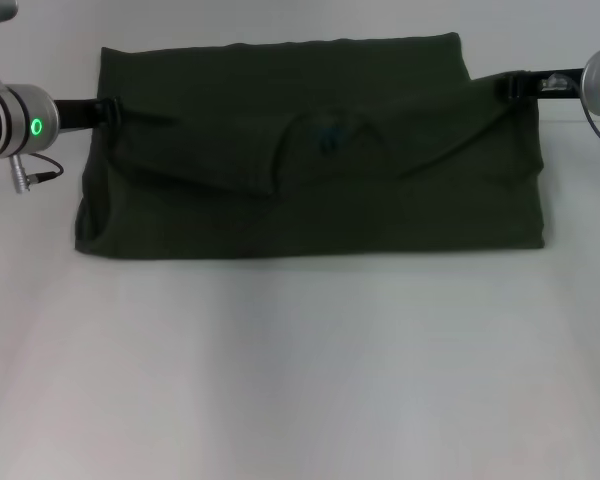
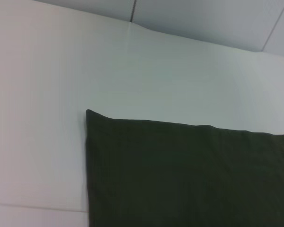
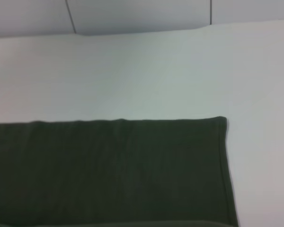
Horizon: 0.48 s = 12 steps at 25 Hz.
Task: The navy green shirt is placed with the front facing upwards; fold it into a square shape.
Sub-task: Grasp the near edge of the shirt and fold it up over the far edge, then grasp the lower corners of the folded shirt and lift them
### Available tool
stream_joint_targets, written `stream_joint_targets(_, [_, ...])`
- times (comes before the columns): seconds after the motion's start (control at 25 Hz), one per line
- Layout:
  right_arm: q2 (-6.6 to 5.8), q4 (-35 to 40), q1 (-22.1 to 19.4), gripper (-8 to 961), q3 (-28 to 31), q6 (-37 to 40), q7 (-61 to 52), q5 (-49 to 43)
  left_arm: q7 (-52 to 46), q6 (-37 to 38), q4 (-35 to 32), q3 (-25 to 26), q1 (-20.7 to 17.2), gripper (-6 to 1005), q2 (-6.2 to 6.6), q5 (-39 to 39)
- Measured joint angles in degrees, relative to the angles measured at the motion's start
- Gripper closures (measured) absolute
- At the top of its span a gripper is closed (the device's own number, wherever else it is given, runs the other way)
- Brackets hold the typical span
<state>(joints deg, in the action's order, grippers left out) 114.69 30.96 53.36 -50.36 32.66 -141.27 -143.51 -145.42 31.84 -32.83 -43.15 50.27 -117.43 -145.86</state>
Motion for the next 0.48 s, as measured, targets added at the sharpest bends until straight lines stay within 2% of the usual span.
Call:
stream_joint_targets(0.08, [0.01, -0.5, 0.5, 756, 0.0, -0.1, 0.0, -1.0, -1.3, -0.2, 0.0, 0.2, -0.2, 872, -0.14, 0.0])
stream_joint_targets(0.28, [0.01, -0.7, 0.8, 619, 0.4, -0.3, -0.1, -1.3, -4.0, -0.2, -0.7, 0.4, -1.1, 775, -0.22, 0.2])
stream_joint_targets(0.48, [-0.22, 0.3, 0.7, 464, 1.2, 1.8, -0.4, -0.7, -4.4, 0.1, -1.2, 0.4, -1.9, 611, -0.67, 0.8])
